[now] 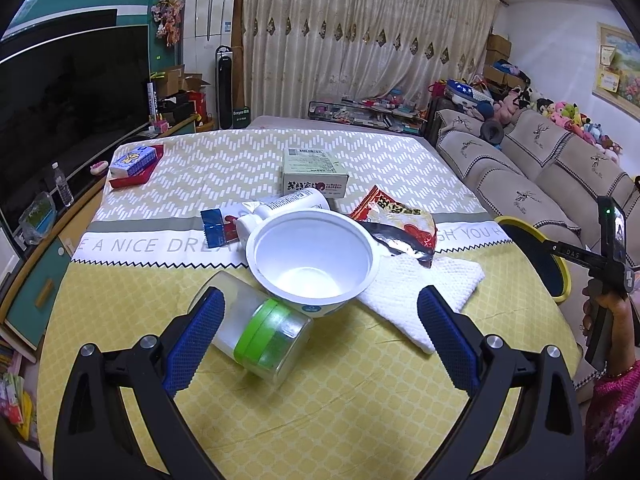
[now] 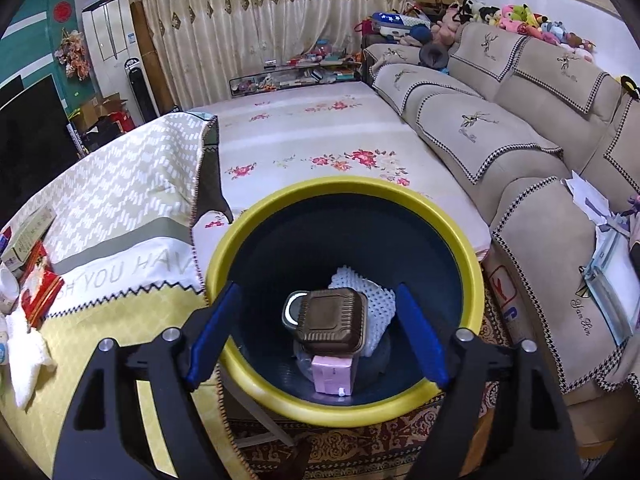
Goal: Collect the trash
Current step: 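Carry the foil container over the yellow-rimmed bin and open the right tool, then grasp the white plastic bowl by its rim with the left tool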
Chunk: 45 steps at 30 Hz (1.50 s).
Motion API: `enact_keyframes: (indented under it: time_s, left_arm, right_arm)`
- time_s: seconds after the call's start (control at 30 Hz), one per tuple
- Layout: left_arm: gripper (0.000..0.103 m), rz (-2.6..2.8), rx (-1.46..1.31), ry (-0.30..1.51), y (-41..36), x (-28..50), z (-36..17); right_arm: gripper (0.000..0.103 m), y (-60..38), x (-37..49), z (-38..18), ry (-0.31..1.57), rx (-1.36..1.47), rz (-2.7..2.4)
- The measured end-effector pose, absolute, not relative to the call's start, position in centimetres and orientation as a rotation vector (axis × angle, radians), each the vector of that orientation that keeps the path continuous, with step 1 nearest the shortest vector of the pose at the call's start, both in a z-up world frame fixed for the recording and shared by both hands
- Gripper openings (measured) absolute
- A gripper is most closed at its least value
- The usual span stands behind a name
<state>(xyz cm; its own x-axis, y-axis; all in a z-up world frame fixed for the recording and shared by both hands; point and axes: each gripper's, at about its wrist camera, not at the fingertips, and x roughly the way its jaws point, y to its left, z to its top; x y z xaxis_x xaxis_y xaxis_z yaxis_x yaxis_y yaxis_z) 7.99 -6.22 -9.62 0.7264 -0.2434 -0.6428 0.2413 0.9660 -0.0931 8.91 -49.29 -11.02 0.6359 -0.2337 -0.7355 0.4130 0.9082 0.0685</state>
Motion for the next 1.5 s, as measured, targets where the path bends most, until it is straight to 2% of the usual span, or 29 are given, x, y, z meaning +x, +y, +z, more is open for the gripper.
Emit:
enact_keyframes:
  time_s: [0.4, 0.53, 0.7, 0.9, 1.03, 1.27, 1.5]
  left_arm:
    - [0.095, -0.314, 0.029, 0.674, -8.2, 9.3, -8.2]
    - [0.089, -0.325, 0.057, 0.69, -9.4, 10.9, -8.3]
    - [0.066, -0.338, 0.111, 0.746, -11.3, 12.7, -9.2]
    - [0.045, -0.317, 0.142, 0.816, -12.4, 14.3, -10.9]
    - [0.038, -0.3, 0.151, 0.852, -12.6, 15.0, -11.8]
    - [0.017, -0.304, 0.154, 0.877, -12.7, 15.4, -12.5]
    - [0.011, -0.299, 0.153, 0.84, -12.3, 14.6, -11.5]
  right_arm:
    - [0.077, -48.7, 7.6, -10.4, 0.778, 0.258, -0.349]
    - [0.077, -48.8, 7.4, -10.7, 0.78, 0.265, -0.339]
    - [0.077, -48.9, 7.3, -11.0, 0.782, 0.273, -0.331]
    - [0.077, -49.2, 7.2, -11.3, 0.786, 0.286, -0.328]
    - [0.077, -49.3, 7.3, -11.6, 0.791, 0.29, -0.324]
    - [0.077, -49.3, 7.4, -12.1, 0.797, 0.297, -0.315]
    - [0.077, -49.2, 7.5, -12.2, 0.796, 0.298, -0.312]
